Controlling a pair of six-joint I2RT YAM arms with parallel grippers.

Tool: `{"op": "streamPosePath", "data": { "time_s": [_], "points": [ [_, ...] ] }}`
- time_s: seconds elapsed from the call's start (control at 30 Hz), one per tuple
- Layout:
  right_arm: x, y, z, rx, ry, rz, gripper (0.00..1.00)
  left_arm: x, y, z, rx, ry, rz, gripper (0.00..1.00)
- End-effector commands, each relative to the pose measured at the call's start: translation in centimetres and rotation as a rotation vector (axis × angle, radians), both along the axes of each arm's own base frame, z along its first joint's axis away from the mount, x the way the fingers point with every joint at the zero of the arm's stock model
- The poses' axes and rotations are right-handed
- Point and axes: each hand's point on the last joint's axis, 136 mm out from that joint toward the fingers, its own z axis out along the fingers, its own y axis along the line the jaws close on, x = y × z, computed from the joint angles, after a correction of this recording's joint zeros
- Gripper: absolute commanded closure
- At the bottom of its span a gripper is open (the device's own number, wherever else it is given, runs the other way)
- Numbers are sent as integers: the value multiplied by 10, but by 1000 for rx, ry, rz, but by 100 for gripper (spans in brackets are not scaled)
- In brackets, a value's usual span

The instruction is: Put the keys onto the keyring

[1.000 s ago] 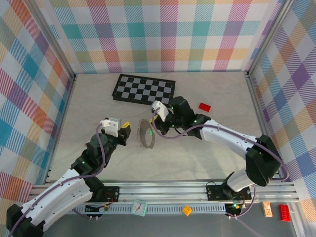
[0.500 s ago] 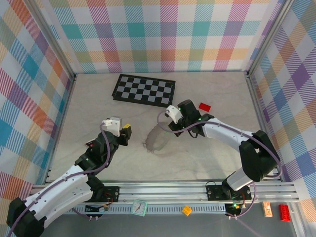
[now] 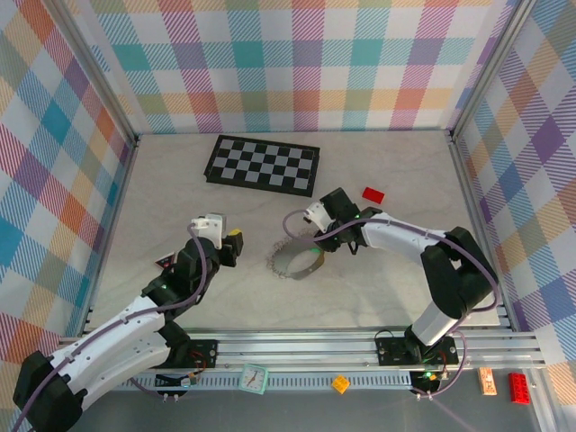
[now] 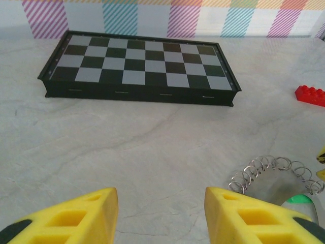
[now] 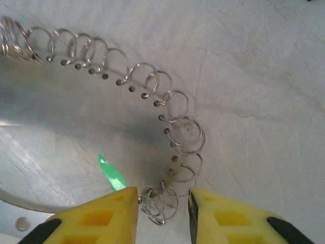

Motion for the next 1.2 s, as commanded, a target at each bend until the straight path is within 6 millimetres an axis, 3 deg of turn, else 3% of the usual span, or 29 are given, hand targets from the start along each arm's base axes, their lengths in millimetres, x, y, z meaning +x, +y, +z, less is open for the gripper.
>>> {"op": "streamPosePath", "data": {
  "time_s": [0.0, 0.13, 0.27, 0.37, 0.53, 0.83, 1.0, 1.17],
  "points": [
    [-3, 16, 45, 153, -7, -19, 64, 4, -3, 10, -62, 20, 17, 52],
    [-23, 27, 70, 312, 106, -114, 64, -4, -15, -10, -142, 139, -10, 54],
    [-62, 55, 68, 332, 229, -135, 65, -11, -14, -26, -173, 235, 17, 54],
    [-91, 70, 53, 190, 229, -94, 65, -11, 4, -26, -199, 227, 121, 55],
    [-126, 95, 26, 29, 254, -23, 65, -10, 51, -21, -238, 175, 363, 50],
    [-122, 113, -13, -136, 267, -54, 64, -20, 94, -18, -319, 144, 530, 50],
    [-119, 122, -25, -165, 281, -52, 64, -22, 101, -16, -317, 134, 555, 50],
    [-112, 118, -35, -228, 259, -68, 65, -22, 101, -16, -318, 133, 555, 50]
  ]
}}
